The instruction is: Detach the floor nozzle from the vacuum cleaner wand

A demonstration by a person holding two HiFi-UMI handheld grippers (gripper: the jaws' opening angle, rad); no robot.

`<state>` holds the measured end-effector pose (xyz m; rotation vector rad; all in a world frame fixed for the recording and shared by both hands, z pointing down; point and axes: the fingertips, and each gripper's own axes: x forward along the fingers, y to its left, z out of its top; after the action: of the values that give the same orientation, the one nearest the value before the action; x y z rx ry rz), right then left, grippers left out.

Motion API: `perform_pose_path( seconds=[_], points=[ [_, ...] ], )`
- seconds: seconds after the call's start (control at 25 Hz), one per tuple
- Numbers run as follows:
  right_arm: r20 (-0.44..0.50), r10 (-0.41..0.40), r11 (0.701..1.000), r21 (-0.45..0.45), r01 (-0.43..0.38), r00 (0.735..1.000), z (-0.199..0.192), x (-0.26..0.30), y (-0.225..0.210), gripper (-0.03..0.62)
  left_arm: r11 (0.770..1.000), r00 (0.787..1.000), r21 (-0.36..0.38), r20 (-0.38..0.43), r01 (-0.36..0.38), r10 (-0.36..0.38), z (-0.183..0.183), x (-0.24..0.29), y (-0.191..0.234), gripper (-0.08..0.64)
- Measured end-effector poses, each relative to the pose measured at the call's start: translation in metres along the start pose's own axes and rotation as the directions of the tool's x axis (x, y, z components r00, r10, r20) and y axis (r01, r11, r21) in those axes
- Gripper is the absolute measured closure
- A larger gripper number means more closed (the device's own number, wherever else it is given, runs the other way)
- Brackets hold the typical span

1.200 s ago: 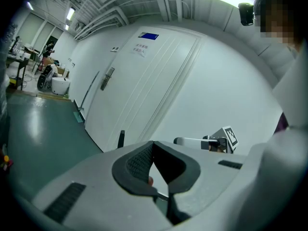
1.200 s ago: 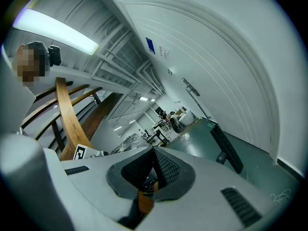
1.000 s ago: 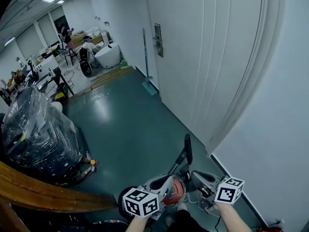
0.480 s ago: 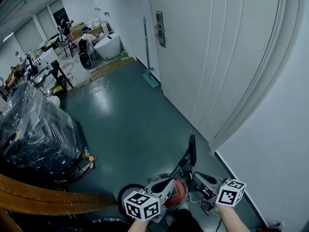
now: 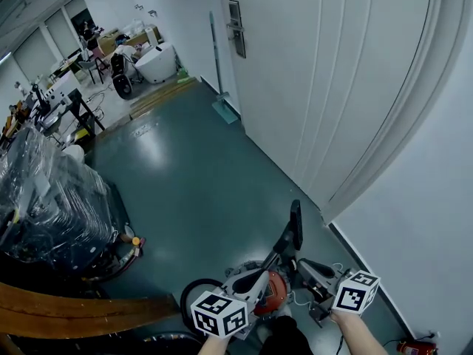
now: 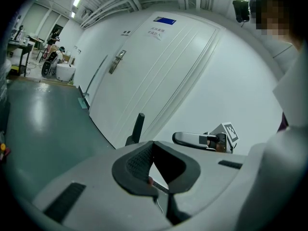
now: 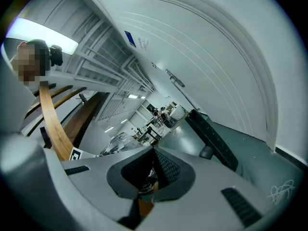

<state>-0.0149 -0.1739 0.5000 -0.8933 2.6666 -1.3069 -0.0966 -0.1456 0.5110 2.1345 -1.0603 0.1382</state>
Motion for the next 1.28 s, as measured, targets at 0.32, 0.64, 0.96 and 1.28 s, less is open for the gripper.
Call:
perform_pose_path(
  seconds=[0.32,0.64,0.96,1.28],
  points=[
    [0.002,-0.014,1.0,0.028,0.014,1.0,-0.025,0.018,-0.042,0.575,0.999,1.0,-0.031,-0.015,0.009,-0.009,-0.034,0.03,0.034,0.557],
    [-0.018,-0.043,0.999,0.023,0.044,0.999,-0.055,0.036,-0.089,0.575,1.0,0.998,0.024,-0.056,0.01,-0.008,-0.07,0.064,0.066,0.557],
    [-0.022,-0.06,0.998,0.025,0.061,0.998,-0.067,0.05,-0.115,0.574,0.993,0.995,0.115,-0.099,0.02,-0.009,-0.087,0.085,0.088,0.555],
    [-0.036,-0.055,0.997,0.049,0.057,0.998,-0.069,0.059,-0.128,0.572,0.985,0.986,0.17,-0.164,0.043,-0.015,-0.1,0.1,0.104,0.465]
  ],
)
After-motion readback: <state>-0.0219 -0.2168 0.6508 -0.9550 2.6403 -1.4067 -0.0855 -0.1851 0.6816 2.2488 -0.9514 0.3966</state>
